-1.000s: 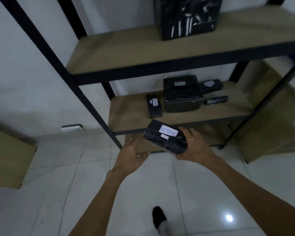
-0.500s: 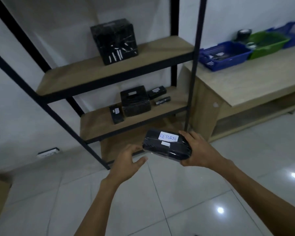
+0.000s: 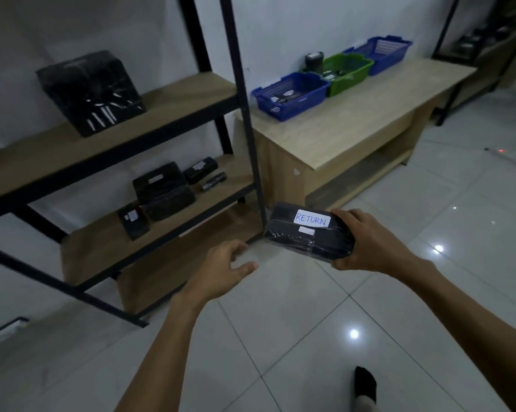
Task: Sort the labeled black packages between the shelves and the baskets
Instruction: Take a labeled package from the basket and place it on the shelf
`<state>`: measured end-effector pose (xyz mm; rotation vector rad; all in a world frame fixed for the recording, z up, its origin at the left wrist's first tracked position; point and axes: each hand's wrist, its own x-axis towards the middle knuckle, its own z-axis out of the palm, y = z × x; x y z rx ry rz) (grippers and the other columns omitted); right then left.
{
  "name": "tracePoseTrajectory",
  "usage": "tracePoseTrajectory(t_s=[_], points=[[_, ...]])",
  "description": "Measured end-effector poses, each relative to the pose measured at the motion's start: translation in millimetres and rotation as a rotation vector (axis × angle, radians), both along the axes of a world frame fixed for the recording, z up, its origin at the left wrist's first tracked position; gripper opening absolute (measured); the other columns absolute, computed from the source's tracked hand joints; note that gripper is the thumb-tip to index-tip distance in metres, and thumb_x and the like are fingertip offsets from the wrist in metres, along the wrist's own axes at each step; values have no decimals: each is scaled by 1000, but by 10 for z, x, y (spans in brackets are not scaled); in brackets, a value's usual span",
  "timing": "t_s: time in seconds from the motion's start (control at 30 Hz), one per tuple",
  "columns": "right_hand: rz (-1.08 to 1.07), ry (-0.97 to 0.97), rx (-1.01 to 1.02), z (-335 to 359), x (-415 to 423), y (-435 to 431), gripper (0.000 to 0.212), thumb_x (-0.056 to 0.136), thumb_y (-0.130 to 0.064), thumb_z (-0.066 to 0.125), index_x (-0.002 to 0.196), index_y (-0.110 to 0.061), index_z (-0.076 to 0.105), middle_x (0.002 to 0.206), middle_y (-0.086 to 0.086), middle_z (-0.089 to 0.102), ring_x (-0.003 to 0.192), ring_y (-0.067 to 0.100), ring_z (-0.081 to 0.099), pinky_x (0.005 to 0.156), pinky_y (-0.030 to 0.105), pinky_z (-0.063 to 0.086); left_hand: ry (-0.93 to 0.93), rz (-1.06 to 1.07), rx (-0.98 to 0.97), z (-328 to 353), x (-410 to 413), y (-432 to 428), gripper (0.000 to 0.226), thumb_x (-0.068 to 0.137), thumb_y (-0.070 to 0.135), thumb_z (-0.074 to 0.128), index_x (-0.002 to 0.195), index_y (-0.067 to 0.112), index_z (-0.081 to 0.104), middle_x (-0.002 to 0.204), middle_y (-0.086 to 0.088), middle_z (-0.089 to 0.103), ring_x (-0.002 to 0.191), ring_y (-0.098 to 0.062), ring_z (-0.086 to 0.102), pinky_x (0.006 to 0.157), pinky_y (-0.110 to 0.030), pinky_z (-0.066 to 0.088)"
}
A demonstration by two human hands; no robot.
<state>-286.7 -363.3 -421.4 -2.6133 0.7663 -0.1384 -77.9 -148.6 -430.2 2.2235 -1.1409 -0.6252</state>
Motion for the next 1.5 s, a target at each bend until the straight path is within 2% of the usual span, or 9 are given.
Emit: tracePoseTrajectory(t_s=[0.23, 0.37, 0.5, 0.67, 0.93, 1.07, 1.2, 1.37, 1.5], points=[[-37, -24, 1, -59, -353, -973, 106, 61, -47, 79, 145, -22, 22, 137, 2, 41, 121, 17, 39, 92, 30, 44, 75, 9, 27, 14, -259, -1014, 40, 85, 37, 69, 121, 21, 57, 114, 9, 57, 106, -8, 55, 74, -14, 41], [-42, -43, 2, -24, -517, -1640, 106, 61, -49, 77, 146, -22, 20, 138, 2, 40, 124, 19, 37, 94, 32, 44, 105, 44, 48, 46, -402, -1660, 41, 86, 35, 69, 123, 21, 57, 115, 8, 58, 105, -8, 56, 79, -19, 43], [-39, -40, 16, 20, -628, -2305, 107, 62, -49, 78, 147, -20, 20, 138, 2, 40, 124, 19, 38, 97, 33, 44, 126, 46, 44, 86, -524, -2314, 42, 86, 34, 69, 124, 22, 56, 114, 11, 58, 98, 1, 55, 68, -9, 39], [-82, -20, 45, 22, -640, -3091, 107, 61, -46, 80, 147, -20, 21, 137, 2, 40, 121, 19, 39, 95, 31, 44, 118, 5, 57, 105, -552, -3103, 39, 84, 38, 70, 119, 28, 56, 111, 16, 57, 103, -2, 55, 75, -14, 41], [-124, 5, 57, -202, -215, -4453, 109, 58, -48, 80, 146, -21, 22, 137, 1, 40, 121, 19, 40, 95, 35, 46, 88, -16, 35, -139, 17, -4614, 39, 82, 45, 71, 114, 27, 60, 109, 9, 63, 99, -5, 60, 86, -29, 52], [-173, 39, 122, -283, 55, -5120, 111, 54, -49, 81, 146, -21, 24, 134, 2, 42, 117, 20, 43, 94, 35, 47, 74, -54, 52, -117, 344, -5361, 41, 84, 46, 68, 119, 27, 56, 109, 8, 59, 93, -5, 58, 72, -22, 49], [-197, 18, 128, -295, 312, -5737, 112, 54, -46, 82, 146, -20, 25, 134, 5, 43, 119, 22, 43, 94, 33, 45, 18, -88, 55, -33, 672, -6100, 45, 84, 47, 67, 122, 27, 55, 112, 8, 59, 97, -8, 58, 78, -25, 49], [-201, 28, 152, -327, 565, -6559, 113, 55, -43, 83, 147, -21, 21, 136, 3, 40, 120, 20, 41, 95, 32, 44, 24, -86, 60, -10, 907, -7010, 42, 83, 48, 68, 119, 29, 57, 108, 12, 59, 95, -4, 58, 72, -21, 47], [-175, 35, 143, -413, 726, -7397, 113, 57, -41, 83, 148, -20, 20, 139, 3, 38, 124, 21, 39, 98, 33, 43, -25, -84, 76, -105, 1034, -7825, 42, 82, 49, 68, 118, 28, 58, 108, 11, 60, 93, -4, 59, 75, -24, 48]])
